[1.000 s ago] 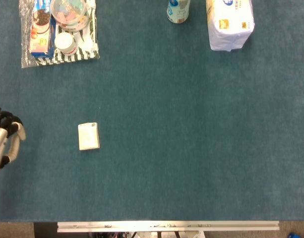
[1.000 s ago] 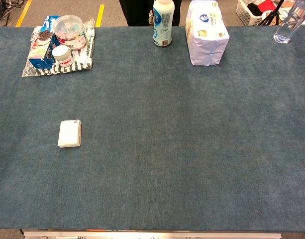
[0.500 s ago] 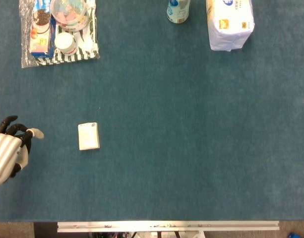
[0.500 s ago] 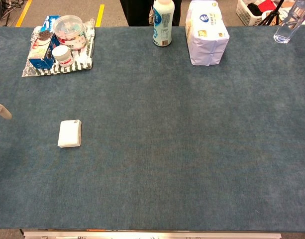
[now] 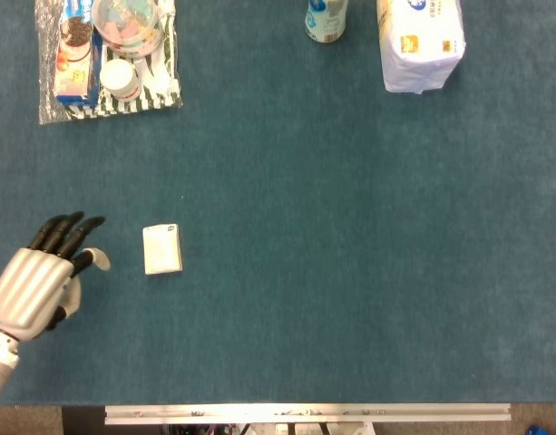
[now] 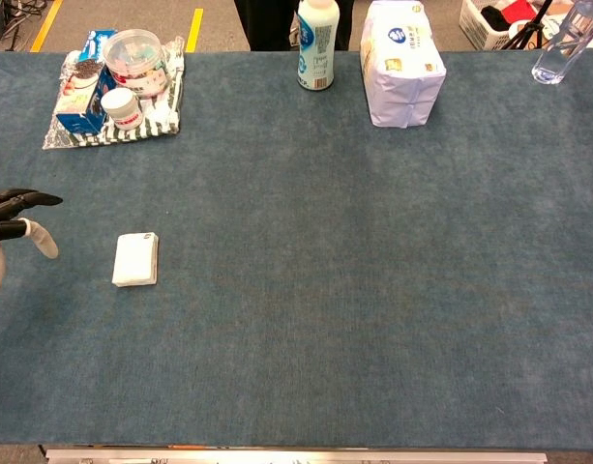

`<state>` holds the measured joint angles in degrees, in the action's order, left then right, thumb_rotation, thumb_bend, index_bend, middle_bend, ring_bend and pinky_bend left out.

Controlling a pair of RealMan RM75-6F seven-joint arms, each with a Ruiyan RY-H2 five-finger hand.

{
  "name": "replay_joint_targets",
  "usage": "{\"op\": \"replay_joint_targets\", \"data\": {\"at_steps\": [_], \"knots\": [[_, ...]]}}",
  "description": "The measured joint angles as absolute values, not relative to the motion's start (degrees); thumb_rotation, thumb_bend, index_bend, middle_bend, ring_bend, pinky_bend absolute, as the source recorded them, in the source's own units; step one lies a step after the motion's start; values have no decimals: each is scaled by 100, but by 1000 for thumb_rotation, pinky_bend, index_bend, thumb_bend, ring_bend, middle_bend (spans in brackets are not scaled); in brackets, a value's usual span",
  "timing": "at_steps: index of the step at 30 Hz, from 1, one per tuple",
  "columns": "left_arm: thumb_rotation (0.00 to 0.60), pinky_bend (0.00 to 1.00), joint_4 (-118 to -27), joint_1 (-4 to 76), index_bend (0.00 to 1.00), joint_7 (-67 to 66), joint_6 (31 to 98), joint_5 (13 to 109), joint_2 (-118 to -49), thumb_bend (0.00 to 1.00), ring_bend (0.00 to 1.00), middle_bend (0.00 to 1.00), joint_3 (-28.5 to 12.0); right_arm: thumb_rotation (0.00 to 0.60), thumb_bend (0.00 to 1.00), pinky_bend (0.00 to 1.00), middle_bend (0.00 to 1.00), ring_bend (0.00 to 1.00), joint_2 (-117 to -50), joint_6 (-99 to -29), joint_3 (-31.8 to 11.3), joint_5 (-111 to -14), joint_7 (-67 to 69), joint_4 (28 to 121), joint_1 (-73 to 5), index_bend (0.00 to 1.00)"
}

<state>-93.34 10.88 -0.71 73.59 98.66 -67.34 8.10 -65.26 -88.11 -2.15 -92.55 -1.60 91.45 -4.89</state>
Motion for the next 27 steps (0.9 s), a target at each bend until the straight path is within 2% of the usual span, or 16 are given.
{"op": "replay_joint_targets", "data": {"at_steps": [9,19,27], "knots": [[600,0,-9136,1391,424,-137,6919,9806,-7141,940,0,0,728,600,61,206,530,335,-6521,-8764,-210,-9229,-160,9141,-496,585],[600,0,-8898,1718,242,-278,6504,9724,-7593,939,0,0,647,600,62,206,530,335,-6533,-8688,-202,-9186,-160,9127,-515,585],[600,0,-8771,1808,216,-417,6398,9595,-7725,939,0,0,639,600,61,206,531,335,-6530,-8677,-198,-9180,-155,9124,-517,585]]}}
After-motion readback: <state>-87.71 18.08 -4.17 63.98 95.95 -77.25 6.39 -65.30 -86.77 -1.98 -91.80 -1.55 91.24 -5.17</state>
